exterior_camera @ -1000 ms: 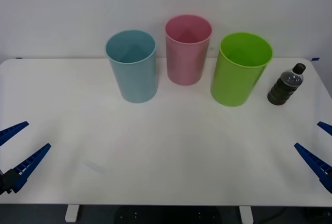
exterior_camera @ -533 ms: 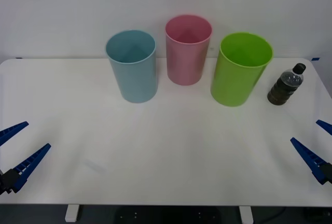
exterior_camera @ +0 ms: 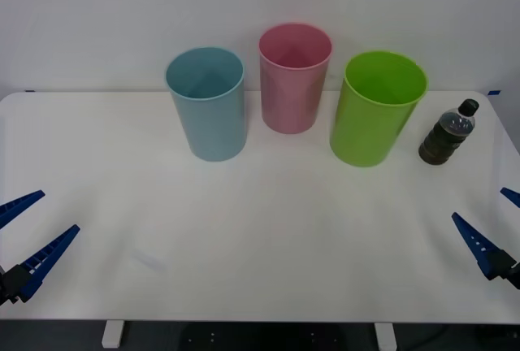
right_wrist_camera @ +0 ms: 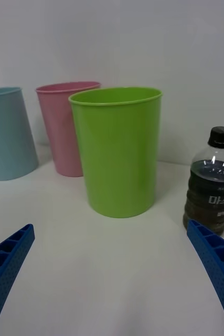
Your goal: Grasp the object on the table and drop it into the matching bin: aluminum can to the light blue bin, PET bottle to the pink bin.
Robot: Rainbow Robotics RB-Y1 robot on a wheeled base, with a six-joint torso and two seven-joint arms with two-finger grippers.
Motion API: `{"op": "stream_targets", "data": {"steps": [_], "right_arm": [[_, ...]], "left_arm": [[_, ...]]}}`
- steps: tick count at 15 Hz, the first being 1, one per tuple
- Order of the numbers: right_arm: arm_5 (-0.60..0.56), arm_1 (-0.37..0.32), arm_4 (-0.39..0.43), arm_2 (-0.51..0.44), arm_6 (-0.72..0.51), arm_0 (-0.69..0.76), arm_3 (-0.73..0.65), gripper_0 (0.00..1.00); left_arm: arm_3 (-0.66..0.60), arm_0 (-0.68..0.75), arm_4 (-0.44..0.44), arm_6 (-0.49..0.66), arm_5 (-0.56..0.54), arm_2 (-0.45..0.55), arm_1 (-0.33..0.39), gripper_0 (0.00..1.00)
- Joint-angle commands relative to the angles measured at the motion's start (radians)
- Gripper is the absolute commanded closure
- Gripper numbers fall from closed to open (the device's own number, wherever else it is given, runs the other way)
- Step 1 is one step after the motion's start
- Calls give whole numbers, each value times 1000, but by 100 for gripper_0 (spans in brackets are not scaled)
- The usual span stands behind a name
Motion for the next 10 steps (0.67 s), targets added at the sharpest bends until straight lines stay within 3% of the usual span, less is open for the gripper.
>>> {"op": "stream_targets", "data": {"steps": [1,10], "right_arm": [[38,0,-4,12,106,-27,51,0],[126,0,-4,41,175,-182,248,0]], "left_arm": [[0,0,0,0,0,0,0,0],[0,0,0,0,0,0,0,0]]}}
